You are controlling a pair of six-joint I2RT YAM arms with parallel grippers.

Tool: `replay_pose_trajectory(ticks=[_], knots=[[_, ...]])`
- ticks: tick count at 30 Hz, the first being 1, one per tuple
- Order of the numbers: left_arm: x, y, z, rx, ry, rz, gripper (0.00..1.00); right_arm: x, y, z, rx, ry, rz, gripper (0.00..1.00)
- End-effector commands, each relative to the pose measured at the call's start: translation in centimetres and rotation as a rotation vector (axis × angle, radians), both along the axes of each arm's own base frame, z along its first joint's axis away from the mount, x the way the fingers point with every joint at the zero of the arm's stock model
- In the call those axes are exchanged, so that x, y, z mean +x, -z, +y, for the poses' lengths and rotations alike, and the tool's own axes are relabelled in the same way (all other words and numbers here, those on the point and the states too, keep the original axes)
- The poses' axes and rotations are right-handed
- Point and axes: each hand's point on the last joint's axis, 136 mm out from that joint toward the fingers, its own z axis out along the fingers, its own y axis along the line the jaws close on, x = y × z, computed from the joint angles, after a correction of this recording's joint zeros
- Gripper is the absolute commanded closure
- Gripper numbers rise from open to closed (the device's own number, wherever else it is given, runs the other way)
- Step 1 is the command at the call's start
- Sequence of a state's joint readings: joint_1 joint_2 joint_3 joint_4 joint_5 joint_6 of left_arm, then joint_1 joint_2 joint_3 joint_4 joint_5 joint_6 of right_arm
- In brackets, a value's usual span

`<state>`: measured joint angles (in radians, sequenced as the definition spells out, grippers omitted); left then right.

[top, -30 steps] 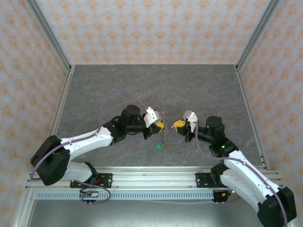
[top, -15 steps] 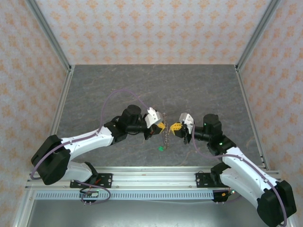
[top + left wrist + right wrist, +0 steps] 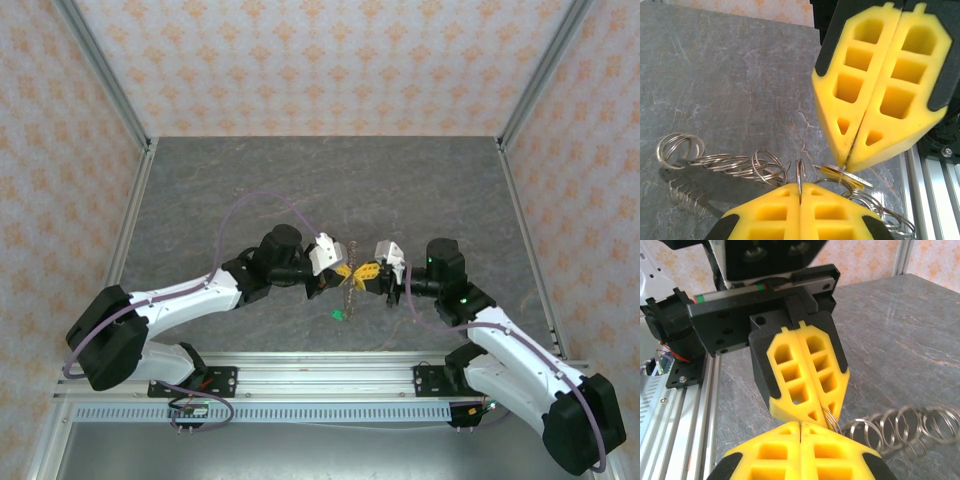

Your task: Put the keys on the keyring

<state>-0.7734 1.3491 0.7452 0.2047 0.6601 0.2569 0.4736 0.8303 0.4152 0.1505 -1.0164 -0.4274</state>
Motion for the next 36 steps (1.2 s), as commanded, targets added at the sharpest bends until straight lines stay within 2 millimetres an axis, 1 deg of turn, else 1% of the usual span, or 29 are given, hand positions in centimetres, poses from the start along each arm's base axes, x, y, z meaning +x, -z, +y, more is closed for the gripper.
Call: replay_pose_trajectory(ticks=[1,14,20,26,32,36], knots=[[0.0,-1.8,-0.2,-0.02,0.007,-0.078,1.0,-0.2,-2.6,0.6,0.048,-0.048,-0.089,1.0],[-0.3,-2.1,-0.4,-0.019,0.018,-0.076,1.0,0.8,-1.9,0.8,0.018,0.004,-0.118,1.0],[-0.4,-2.2,-0.6,-0.015,0.029,-0.074,1.0,1.7,-1.9,0.7,0.015,0.054,-0.136,1.0],[-0.3,-2.3,-0.5,-0.018,0.02,-0.076,1.0,1.3,-0.9,0.7,-0.025,0.032,-0.104,1.0],[0.1,-2.2,-0.3,-0.009,-0.009,-0.083,1.0,0.1,-1.0,0.9,-0.016,-0.026,-0.075,1.0],[-0.1,-2.5,-0.4,-0.017,0.006,-0.083,1.0,0.6,-0.9,0.8,-0.026,-0.002,-0.084,1.0]])
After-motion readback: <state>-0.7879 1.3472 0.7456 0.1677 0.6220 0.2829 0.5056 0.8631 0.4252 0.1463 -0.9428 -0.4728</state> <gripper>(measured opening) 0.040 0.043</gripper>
